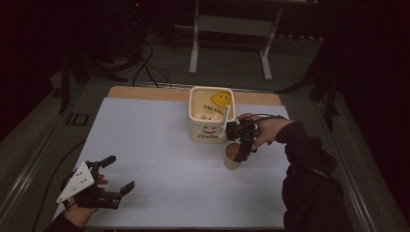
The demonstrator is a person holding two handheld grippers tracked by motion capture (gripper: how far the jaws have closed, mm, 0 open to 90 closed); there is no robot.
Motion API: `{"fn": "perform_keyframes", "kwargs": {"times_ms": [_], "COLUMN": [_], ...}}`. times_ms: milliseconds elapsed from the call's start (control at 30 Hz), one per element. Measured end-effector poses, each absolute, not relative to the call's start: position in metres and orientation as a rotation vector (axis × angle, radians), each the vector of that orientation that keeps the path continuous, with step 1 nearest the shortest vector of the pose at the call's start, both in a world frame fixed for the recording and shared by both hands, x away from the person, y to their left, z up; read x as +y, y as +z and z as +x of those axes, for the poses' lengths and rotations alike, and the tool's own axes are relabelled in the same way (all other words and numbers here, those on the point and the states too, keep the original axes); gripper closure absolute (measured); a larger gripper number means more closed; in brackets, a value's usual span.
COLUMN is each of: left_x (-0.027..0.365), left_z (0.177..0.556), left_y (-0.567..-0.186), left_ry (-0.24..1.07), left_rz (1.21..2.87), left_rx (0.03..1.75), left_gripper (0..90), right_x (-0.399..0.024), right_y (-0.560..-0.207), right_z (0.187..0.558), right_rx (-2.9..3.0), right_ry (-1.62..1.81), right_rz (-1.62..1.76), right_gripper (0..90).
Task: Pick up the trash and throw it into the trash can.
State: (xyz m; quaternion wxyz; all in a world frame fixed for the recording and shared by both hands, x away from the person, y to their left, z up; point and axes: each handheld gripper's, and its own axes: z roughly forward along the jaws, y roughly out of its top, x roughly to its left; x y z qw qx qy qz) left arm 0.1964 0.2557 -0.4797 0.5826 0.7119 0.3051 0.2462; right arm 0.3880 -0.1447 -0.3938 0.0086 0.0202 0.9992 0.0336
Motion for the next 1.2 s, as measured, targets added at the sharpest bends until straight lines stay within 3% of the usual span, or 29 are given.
{"fn": "perform_keyframes", "kwargs": {"times_ms": [1200], "left_x": [0.255], "left_z": [0.197], "left_y": [-0.482], "left_ry": [0.555], "left_rz": [1.681], "left_rx": [0.703], "left_gripper": [0.6], "right_x": [-0.148], "right_y": [-0.441], "right_z": [0.406], "right_rx": [3.143], "right_ry": [0.040], "right_rz": [0.120], "right_gripper": [13.9]}}
